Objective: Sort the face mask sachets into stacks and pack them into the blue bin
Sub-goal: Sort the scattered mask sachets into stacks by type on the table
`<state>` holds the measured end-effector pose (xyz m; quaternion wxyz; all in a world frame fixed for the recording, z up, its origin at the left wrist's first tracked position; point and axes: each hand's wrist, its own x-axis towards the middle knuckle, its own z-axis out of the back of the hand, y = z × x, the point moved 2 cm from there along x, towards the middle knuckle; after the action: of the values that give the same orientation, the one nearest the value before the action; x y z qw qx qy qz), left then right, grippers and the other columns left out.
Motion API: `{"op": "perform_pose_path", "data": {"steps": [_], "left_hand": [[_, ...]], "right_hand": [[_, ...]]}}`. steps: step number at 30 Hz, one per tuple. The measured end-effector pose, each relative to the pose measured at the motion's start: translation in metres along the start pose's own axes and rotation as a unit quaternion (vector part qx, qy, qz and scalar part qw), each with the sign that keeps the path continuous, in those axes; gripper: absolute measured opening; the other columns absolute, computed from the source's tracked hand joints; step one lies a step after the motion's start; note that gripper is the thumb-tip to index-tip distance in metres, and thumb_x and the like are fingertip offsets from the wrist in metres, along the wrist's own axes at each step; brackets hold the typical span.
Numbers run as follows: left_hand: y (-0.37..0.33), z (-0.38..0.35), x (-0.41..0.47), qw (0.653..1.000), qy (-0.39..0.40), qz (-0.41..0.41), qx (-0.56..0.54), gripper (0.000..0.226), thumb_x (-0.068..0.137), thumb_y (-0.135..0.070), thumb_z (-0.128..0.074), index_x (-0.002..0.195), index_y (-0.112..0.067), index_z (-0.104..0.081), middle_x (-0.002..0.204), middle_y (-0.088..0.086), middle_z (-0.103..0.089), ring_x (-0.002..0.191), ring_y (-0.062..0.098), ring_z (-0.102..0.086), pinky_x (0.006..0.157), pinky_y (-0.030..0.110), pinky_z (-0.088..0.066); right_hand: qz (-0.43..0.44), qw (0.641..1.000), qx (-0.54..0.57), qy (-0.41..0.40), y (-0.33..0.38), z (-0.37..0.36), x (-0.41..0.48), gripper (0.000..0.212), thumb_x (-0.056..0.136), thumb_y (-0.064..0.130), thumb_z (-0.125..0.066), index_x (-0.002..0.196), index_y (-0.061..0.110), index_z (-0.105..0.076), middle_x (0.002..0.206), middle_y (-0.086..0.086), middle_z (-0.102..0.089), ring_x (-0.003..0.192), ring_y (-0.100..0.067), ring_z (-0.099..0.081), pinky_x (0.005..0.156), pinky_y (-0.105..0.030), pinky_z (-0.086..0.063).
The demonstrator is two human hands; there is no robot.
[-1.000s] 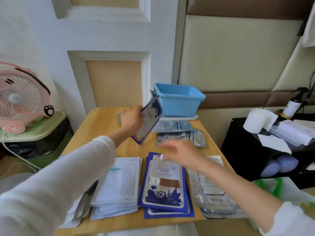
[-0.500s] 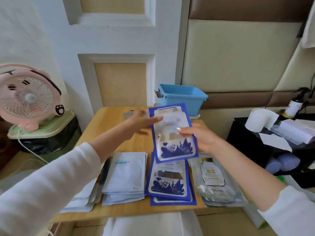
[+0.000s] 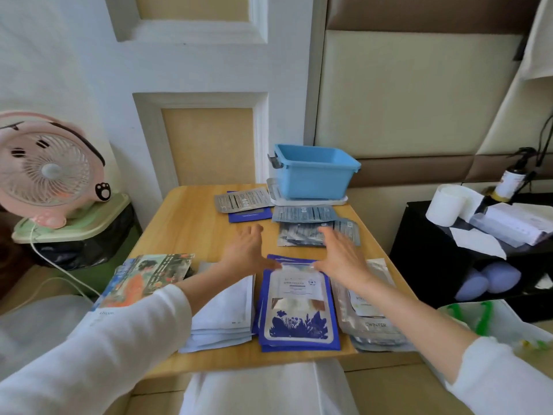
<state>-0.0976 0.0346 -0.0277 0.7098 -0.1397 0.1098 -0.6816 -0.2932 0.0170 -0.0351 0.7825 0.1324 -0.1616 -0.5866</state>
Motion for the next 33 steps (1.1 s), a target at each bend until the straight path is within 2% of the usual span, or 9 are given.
{"op": "perform_pose_path", "data": {"steps": [2,4,7,9,15,22,26,29,33], "left_hand": [[0.014,0.002,0.022,0.997,-0.063,-0.002,0.036,0.075,0.077,-0.051,-0.068,0.133,-0.011,-0.038,0.127,0.007,-0.047,0.117,0.023,-0.043,0.098,0.035,-0.041],[0.03,0.003,0.046,0.998,-0.053,0.025,0.036,0.066,0.083,-0.045,-0.065,0.131,-0.007,-0.04,0.134,0.011,-0.043,0.123,0.026,-0.039,0.103,0.036,-0.037],[0.048,0.003,0.071,0.999,-0.002,0.046,0.024,0.056,0.088,-0.027,-0.061,0.135,-0.006,-0.039,0.144,0.012,-0.037,0.132,0.027,-0.035,0.107,0.034,-0.032],[0.056,0.001,0.085,0.998,0.026,0.022,0.058,0.043,0.091,-0.009,-0.051,0.134,-0.009,-0.046,0.146,0.011,-0.037,0.134,0.026,-0.034,0.109,0.033,-0.031],[0.071,-0.009,0.117,0.958,0.127,-0.014,0.256,0.047,0.096,-0.012,-0.034,0.142,-0.018,-0.038,0.158,0.008,-0.009,0.145,0.029,-0.006,0.117,0.046,-0.009],[0.078,-0.018,0.129,0.964,0.034,-0.024,0.261,0.045,0.094,-0.012,-0.04,0.139,-0.009,-0.042,0.148,0.006,-0.034,0.136,0.024,-0.03,0.114,0.037,-0.023],[0.065,0.03,0.114,0.981,-0.055,-0.087,0.165,0.034,0.087,-0.01,-0.059,0.12,-0.003,-0.06,0.128,0.009,-0.056,0.111,0.028,-0.056,0.091,0.036,-0.046],[0.043,0.083,0.082,0.966,-0.184,-0.175,0.038,0.013,0.079,0.005,-0.063,0.087,0.001,-0.073,0.097,0.012,-0.068,0.085,0.028,-0.064,0.071,0.023,-0.043],[0.018,0.132,0.039,0.923,-0.279,-0.155,-0.214,0.015,0.074,0.008,-0.067,0.075,-0.007,-0.068,0.075,-0.001,-0.065,0.063,-0.003,-0.059,0.061,0.004,-0.041]], "right_hand": [[0.133,0.99,0.007,0.047,0.019,-0.001,-0.012,0.084,0.084,0.041,-0.063,0.15,0.023,-0.014,0.156,0.004,-0.016,0.145,-0.018,-0.013,0.117,-0.039,-0.013],[0.215,0.964,-0.044,0.151,0.032,-0.017,-0.022,0.077,0.093,0.049,-0.043,0.151,0.026,0.002,0.155,0.012,0.011,0.143,-0.011,0.014,0.115,-0.037,0.009],[0.218,0.925,-0.125,0.284,0.028,-0.047,-0.021,0.072,0.096,0.057,-0.024,0.15,0.025,0.011,0.155,0.006,0.022,0.142,-0.01,0.022,0.116,-0.038,0.015],[0.209,0.912,-0.145,0.321,0.028,-0.044,-0.009,0.077,0.093,0.061,-0.028,0.15,0.024,0.008,0.157,0.003,0.019,0.143,-0.012,0.019,0.118,-0.039,0.011],[0.177,0.961,-0.008,0.214,0.036,-0.016,0.038,0.071,0.089,0.058,-0.046,0.149,0.03,-0.021,0.159,0.007,-0.005,0.146,-0.013,-0.008,0.119,-0.039,-0.01],[0.173,0.969,0.07,0.164,0.03,-0.028,0.046,0.054,0.09,0.042,-0.056,0.14,0.027,-0.042,0.156,0.007,-0.02,0.144,-0.01,-0.017,0.118,-0.033,-0.013],[0.165,0.973,0.136,0.083,0.024,-0.03,0.04,0.054,0.092,0.028,-0.058,0.141,0.026,-0.038,0.151,0.007,-0.033,0.14,-0.01,-0.028,0.115,-0.028,-0.019],[0.098,0.951,0.294,0.022,0.025,-0.02,0.043,0.07,0.085,0.025,-0.068,0.144,0.029,-0.031,0.149,0.007,-0.034,0.137,-0.01,-0.032,0.114,-0.037,-0.029],[0.039,0.877,0.479,0.012,0.042,0.016,0.053,0.091,0.073,0.034,-0.076,0.146,0.032,-0.022,0.145,0.007,-0.035,0.133,-0.01,-0.032,0.109,-0.039,-0.031]]}}
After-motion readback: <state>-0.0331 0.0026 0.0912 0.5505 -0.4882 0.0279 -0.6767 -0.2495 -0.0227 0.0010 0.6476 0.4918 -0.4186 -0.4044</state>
